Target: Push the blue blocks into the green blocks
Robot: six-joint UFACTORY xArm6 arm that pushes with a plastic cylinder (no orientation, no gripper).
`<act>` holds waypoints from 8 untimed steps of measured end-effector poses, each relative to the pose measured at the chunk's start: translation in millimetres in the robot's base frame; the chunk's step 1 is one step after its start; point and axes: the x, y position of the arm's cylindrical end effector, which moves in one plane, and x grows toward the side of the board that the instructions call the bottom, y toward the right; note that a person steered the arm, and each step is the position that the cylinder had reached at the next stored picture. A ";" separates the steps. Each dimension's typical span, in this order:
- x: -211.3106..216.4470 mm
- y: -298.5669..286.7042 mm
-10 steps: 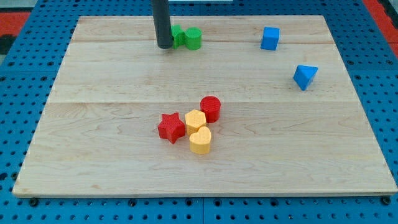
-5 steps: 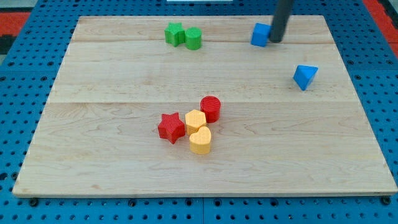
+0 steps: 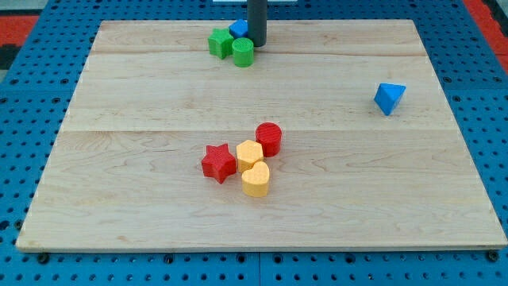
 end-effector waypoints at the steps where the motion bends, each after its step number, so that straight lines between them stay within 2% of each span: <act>1: -33.1 22.2; 2: -51.0 -40.8; 3: -48.6 -89.6; 4: -38.5 -74.7; 5: -26.9 -21.8; 6: -23.0 116.7; 7: 33.2 234.2; 8: 134.4 258.9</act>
